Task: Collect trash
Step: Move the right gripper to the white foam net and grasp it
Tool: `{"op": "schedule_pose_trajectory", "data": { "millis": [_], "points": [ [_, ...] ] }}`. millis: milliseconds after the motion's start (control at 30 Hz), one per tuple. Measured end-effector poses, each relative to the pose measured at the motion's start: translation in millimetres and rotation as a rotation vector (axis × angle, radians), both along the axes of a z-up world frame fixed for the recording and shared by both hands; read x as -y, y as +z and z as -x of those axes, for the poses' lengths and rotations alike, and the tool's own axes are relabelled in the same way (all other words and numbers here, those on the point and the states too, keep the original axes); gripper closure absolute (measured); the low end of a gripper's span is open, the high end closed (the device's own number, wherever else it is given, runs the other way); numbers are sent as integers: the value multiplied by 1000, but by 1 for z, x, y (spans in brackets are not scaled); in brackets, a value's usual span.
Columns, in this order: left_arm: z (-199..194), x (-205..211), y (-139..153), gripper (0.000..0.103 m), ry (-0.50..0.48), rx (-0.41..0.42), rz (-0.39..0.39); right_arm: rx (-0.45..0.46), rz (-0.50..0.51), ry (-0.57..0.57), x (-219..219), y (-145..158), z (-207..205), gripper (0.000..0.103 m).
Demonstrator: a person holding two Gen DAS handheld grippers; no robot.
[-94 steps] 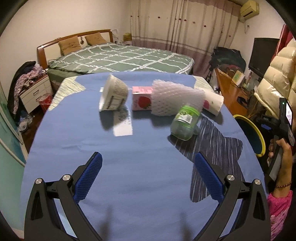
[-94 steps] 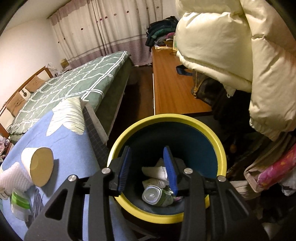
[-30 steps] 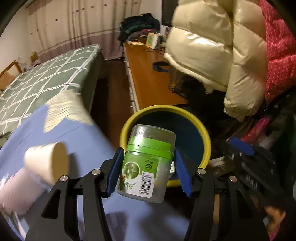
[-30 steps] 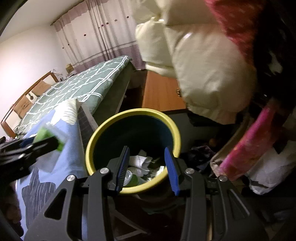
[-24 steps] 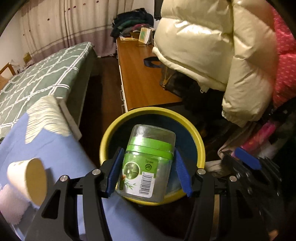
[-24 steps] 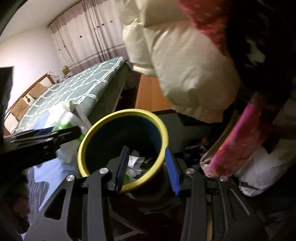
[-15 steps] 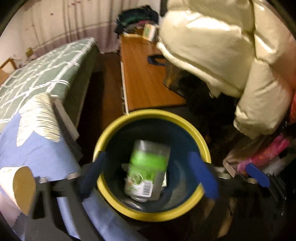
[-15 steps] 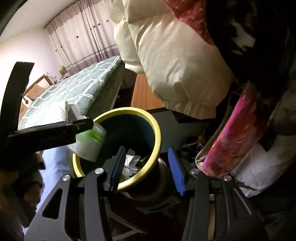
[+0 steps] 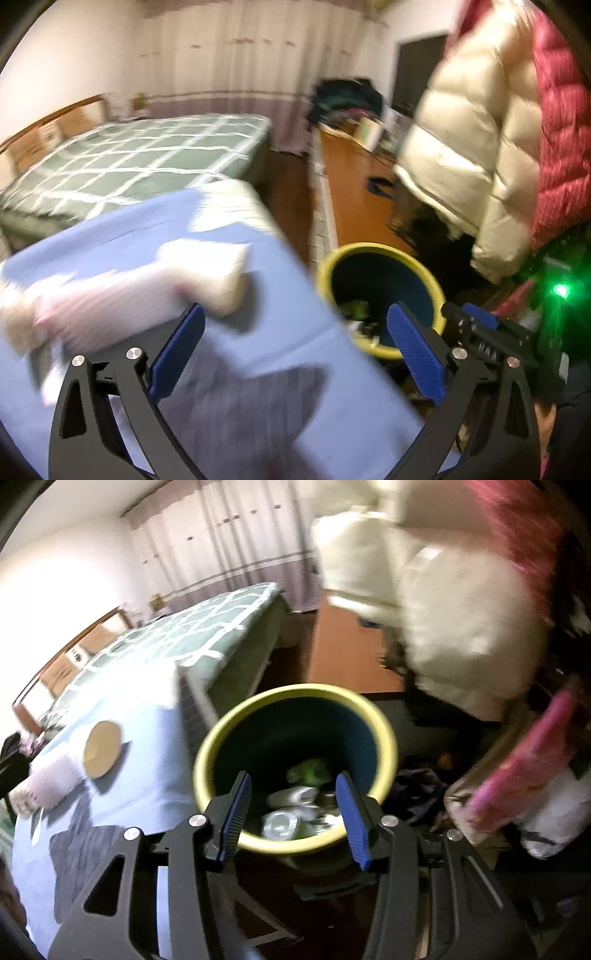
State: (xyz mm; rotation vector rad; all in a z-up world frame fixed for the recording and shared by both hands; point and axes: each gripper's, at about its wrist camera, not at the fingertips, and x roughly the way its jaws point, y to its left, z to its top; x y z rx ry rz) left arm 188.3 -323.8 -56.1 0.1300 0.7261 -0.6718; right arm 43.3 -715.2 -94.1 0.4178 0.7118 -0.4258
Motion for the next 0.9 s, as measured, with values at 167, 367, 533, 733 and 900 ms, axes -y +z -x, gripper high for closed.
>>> {"op": "schedule_pose_trajectory", "data": {
  "millis": [167,367,533,733,900],
  "points": [
    [4,-122,1,5,248,8,25,-9,28,141,-47,11,-34,57],
    [15,-246,4,5,521,28,60,16,76,318,-120,38,-77,56],
    [23,-311,3,5,636,41,83,54,66,463,-181,56,-118,52],
    [22,-325,-9,5,637,9,89,66,72,551,-240,70,-177,51],
    [26,-307,-9,5,609,9,72,-4,103,555,-264,69,-237,51]
  ]
}}
